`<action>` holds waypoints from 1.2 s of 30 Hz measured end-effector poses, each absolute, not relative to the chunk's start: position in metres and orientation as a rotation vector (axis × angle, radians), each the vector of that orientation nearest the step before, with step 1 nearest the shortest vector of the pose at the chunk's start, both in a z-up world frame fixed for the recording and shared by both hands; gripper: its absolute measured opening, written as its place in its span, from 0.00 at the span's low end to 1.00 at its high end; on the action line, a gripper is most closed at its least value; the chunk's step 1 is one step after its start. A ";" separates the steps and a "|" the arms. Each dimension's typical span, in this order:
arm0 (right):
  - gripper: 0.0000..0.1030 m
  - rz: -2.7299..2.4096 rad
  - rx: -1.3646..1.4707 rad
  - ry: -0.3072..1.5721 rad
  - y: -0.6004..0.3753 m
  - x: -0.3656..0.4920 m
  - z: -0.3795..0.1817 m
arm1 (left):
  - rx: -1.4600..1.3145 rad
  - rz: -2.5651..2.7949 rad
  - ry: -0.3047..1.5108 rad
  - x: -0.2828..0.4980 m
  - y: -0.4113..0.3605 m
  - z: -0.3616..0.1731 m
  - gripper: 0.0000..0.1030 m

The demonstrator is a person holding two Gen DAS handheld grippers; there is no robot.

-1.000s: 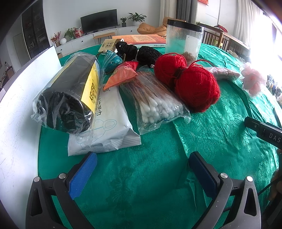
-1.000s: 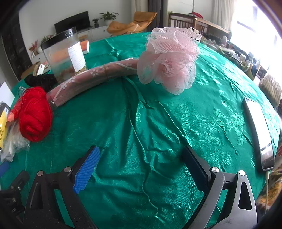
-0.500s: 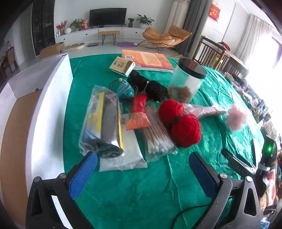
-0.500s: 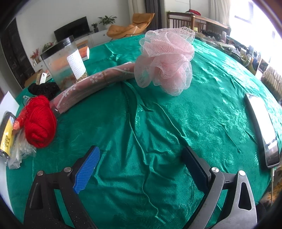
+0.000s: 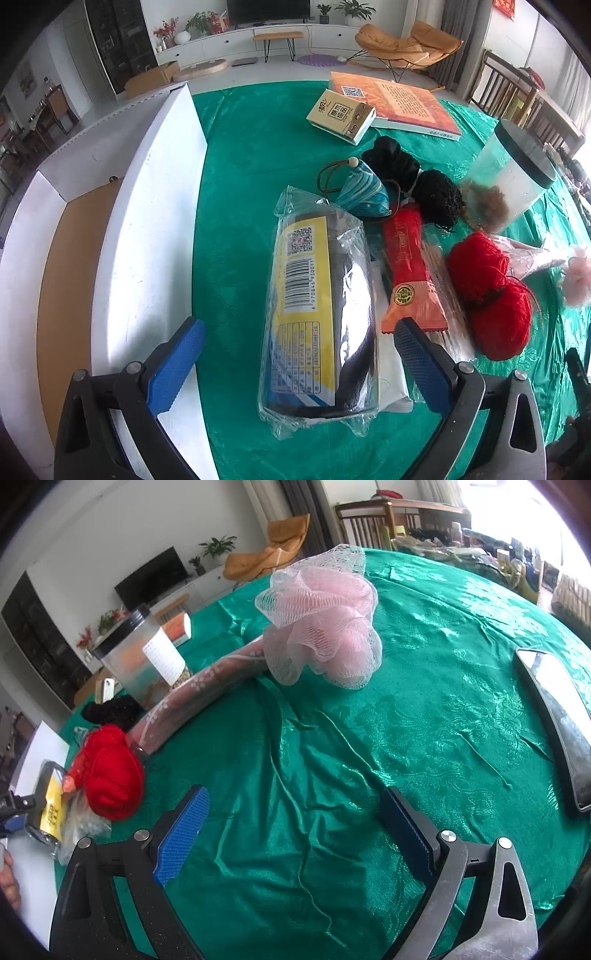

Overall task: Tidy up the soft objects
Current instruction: 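Grasp the pink mesh loofah with the right tool while the left tool grasps the wrapped black package, then carry loofah and package into the white box while both tools open to release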

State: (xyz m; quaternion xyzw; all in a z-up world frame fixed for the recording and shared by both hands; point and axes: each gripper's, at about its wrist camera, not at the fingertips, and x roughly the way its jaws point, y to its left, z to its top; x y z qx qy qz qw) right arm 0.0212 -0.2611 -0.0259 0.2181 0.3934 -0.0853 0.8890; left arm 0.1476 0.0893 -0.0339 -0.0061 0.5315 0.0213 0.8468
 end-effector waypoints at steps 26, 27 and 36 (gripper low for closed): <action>0.29 -0.055 0.332 0.741 -0.325 0.192 0.055 | -0.207 -0.107 1.004 0.156 0.101 0.003 0.45; 0.29 -0.056 0.308 0.743 -0.321 0.199 0.059 | -0.211 -0.111 0.997 0.156 0.101 0.006 0.45; 0.29 0.076 0.260 0.697 -0.275 0.205 0.102 | -0.171 -0.111 0.905 0.142 0.105 0.042 0.45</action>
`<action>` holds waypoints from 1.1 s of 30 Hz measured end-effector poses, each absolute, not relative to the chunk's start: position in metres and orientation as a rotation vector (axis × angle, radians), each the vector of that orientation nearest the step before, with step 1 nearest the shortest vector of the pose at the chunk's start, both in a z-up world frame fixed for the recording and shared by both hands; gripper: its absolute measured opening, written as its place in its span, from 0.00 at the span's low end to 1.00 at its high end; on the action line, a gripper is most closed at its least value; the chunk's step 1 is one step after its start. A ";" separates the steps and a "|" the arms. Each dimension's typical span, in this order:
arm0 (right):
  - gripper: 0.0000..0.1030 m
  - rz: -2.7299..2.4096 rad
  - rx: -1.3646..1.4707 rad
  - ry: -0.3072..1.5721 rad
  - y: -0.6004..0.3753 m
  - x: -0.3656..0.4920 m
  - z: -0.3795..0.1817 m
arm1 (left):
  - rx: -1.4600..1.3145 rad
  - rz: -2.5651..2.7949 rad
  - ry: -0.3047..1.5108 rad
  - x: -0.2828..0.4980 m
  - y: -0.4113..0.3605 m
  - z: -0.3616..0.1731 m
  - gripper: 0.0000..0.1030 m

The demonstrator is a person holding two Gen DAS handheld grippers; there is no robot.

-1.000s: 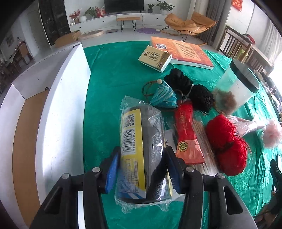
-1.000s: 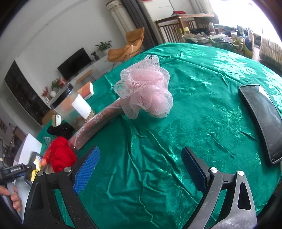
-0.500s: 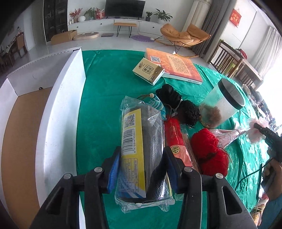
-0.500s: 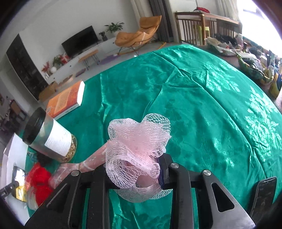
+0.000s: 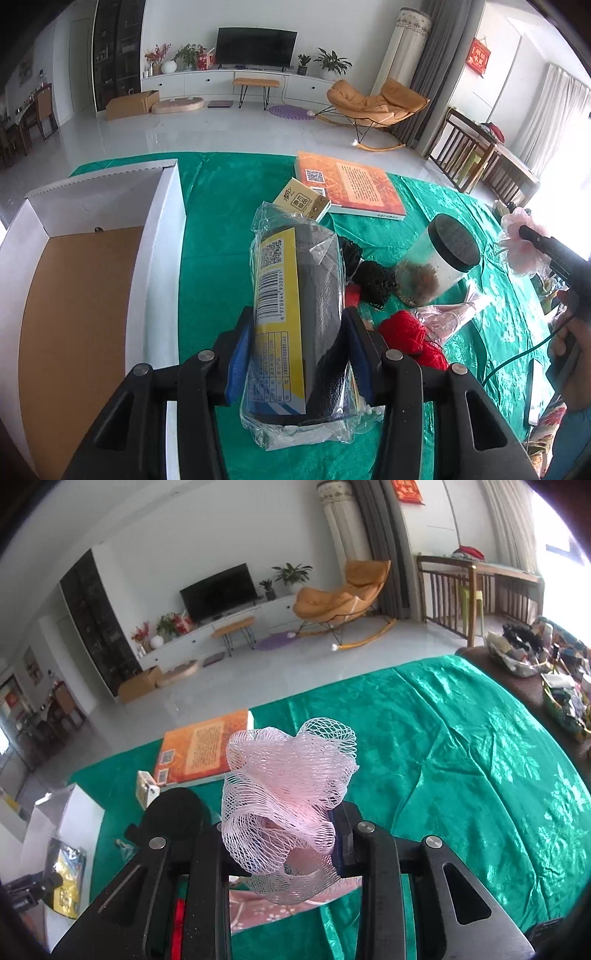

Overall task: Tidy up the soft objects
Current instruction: 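Carry loofah and package into the white box while both tools open to release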

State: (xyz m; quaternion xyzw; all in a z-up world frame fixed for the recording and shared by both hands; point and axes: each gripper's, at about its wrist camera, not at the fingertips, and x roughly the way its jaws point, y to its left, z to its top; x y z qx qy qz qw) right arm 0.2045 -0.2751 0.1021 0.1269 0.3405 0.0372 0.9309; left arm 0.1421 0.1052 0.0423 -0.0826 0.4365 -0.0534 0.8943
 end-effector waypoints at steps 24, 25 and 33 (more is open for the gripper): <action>0.30 0.646 0.152 0.717 -0.007 0.095 0.154 | -0.150 0.123 0.813 0.030 0.245 0.081 0.45; 0.30 0.694 0.160 0.722 0.012 0.087 0.154 | -0.149 0.164 0.832 0.023 0.260 0.075 0.46; 0.82 0.933 0.227 0.914 0.116 0.060 0.106 | -0.175 0.356 0.880 -0.012 0.329 0.037 0.90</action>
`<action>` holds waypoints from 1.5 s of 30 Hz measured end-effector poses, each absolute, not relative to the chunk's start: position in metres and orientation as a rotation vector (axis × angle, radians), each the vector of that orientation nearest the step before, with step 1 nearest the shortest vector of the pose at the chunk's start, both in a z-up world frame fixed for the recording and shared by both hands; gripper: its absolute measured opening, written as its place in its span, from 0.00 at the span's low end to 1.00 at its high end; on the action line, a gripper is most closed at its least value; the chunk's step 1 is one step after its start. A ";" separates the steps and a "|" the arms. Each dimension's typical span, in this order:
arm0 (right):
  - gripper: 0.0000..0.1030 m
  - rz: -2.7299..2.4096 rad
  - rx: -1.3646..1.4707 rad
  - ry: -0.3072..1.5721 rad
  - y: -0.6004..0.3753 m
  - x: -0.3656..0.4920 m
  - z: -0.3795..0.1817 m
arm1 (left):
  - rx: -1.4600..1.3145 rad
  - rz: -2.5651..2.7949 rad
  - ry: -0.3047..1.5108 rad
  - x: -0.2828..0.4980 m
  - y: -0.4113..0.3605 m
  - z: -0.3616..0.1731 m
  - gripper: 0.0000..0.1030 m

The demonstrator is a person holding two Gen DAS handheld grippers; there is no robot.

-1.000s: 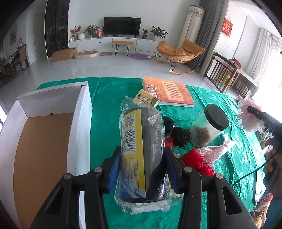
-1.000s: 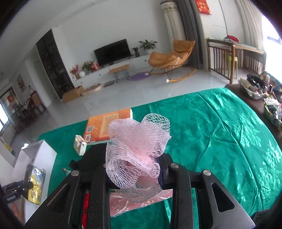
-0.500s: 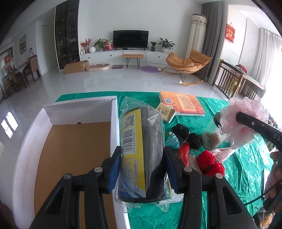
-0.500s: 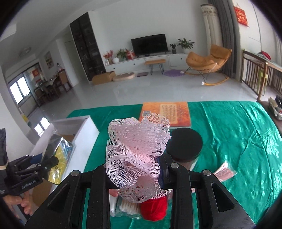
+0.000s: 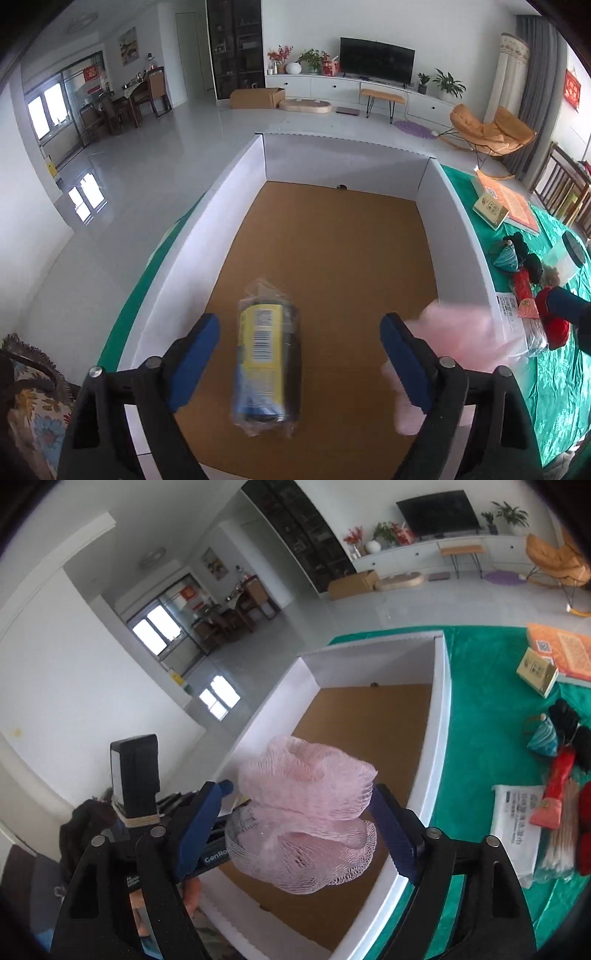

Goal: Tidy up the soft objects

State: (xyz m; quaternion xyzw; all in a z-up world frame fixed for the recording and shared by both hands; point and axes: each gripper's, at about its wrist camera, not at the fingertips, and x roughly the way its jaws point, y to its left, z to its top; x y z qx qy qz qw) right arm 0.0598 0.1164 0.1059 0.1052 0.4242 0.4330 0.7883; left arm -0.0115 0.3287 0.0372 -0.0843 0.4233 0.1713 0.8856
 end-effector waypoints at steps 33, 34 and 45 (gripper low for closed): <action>0.81 -0.109 0.125 0.908 -0.179 0.034 -0.048 | -0.020 -0.111 0.975 0.035 0.032 -0.092 0.95; 0.81 -0.109 0.133 0.905 -0.181 0.033 -0.048 | -0.008 -0.109 0.969 0.037 0.032 -0.093 0.95; 0.85 -0.121 0.088 0.907 -0.174 0.032 -0.050 | 0.053 -0.125 0.952 0.043 0.030 -0.097 1.00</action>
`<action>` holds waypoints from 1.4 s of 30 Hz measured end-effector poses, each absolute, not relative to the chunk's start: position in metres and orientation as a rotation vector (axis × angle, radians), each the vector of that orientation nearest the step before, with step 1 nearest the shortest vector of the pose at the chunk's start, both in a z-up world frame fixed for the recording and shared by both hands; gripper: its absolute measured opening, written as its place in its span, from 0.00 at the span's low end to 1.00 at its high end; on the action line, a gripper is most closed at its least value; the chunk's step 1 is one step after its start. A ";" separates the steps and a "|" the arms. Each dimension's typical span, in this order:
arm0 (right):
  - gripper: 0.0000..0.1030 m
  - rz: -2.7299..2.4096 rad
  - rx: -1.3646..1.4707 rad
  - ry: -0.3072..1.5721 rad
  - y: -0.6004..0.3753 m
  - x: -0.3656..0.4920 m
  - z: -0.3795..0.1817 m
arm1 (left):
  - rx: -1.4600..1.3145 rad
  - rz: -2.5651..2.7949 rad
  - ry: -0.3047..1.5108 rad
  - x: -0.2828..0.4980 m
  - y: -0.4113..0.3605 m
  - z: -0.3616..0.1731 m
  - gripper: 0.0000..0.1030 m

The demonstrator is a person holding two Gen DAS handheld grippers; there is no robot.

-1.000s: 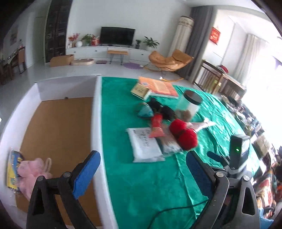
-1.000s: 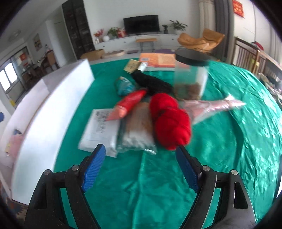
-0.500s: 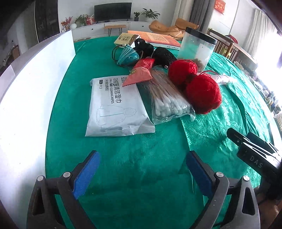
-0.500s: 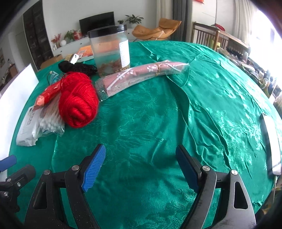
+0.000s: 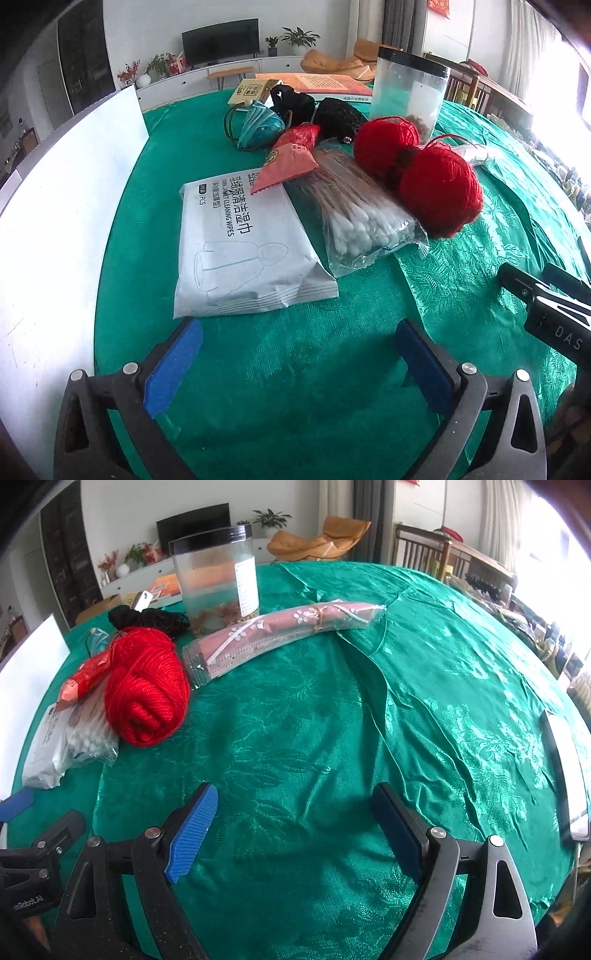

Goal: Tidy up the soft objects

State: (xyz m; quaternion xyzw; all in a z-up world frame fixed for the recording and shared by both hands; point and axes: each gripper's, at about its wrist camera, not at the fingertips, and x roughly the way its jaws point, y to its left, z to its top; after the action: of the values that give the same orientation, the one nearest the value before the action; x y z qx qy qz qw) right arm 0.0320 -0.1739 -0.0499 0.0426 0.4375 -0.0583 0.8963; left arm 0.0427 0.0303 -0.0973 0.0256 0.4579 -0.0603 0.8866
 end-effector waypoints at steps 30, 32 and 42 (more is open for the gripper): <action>0.87 -0.119 0.089 0.908 -0.173 0.031 -0.049 | 0.053 -0.125 0.951 0.043 0.030 -0.097 1.00; 0.87 -0.119 0.089 0.908 -0.173 0.031 -0.049 | 0.053 -0.125 0.951 0.043 0.030 -0.097 1.00; 0.87 -0.119 0.089 0.908 -0.173 0.031 -0.048 | 0.053 -0.125 0.951 0.044 0.030 -0.098 1.00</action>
State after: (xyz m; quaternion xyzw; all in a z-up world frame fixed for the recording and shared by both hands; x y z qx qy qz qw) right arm 0.0307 -0.1733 -0.0483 0.0429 0.4382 -0.0575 0.8960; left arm 0.0435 0.0305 -0.0976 0.0254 0.4574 -0.0602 0.8868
